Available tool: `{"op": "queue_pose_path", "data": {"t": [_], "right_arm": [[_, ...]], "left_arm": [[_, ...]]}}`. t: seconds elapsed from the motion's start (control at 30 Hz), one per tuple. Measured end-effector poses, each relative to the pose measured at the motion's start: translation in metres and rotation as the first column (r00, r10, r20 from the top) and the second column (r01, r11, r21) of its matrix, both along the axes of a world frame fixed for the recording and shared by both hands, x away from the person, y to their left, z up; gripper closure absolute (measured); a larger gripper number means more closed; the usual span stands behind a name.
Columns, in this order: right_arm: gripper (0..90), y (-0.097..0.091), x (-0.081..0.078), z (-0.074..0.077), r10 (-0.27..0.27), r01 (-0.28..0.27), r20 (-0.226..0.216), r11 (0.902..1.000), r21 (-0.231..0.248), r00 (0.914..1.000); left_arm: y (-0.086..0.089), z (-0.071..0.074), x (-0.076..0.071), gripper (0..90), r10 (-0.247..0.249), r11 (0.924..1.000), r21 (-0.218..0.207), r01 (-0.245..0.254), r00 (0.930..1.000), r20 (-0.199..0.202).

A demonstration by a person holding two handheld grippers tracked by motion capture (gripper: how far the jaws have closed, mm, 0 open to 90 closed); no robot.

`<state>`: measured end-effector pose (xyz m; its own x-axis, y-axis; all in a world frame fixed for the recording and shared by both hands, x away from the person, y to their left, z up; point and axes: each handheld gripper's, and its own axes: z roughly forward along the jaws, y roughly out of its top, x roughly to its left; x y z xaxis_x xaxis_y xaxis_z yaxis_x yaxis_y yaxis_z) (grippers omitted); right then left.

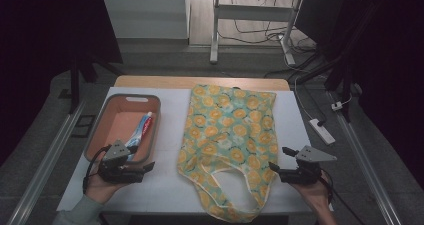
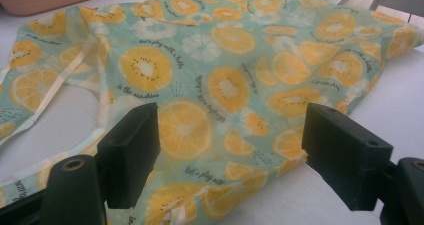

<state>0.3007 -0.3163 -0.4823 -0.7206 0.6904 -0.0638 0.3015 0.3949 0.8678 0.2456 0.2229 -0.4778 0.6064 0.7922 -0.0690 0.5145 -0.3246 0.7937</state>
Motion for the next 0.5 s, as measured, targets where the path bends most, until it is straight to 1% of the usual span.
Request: {"op": "queue_pose_path", "data": {"t": [0.2,0.3,0.33,0.5], "right_arm": [[22.8,0.0004,-0.0004,-0.0020,-0.001,0.001,-0.001,1.0000,-0.010,1.0000],[23.1,0.0024,-0.0032,-0.0003,-0.001,0.001,0.003,0.9998,-0.018,1.0000],[23.3,0.0026,-0.0037,0.0005,-0.001,0.001,0.010,0.9999,-0.016,1.0000],[23.6,0.0029,-0.0053,0.0030,-0.008,0.008,0.016,0.9999,-0.010,0.9998]], "left_arm": [[0.0000,-0.0002,0.0006,17.1,-0.009,1.0000,0.002,0.009,0.9999,-0.009],[-0.0005,0.0022,-0.0005,17.1,-0.009,1.0000,0.002,0.009,1.0000,0.001],[-0.0004,0.0024,-0.0012,17.1,-0.008,1.0000,0.003,0.008,1.0000,0.003],[-0.0008,0.0029,-0.0022,17.1,-0.012,0.9999,0.008,0.012,0.9999,0.008]]}}
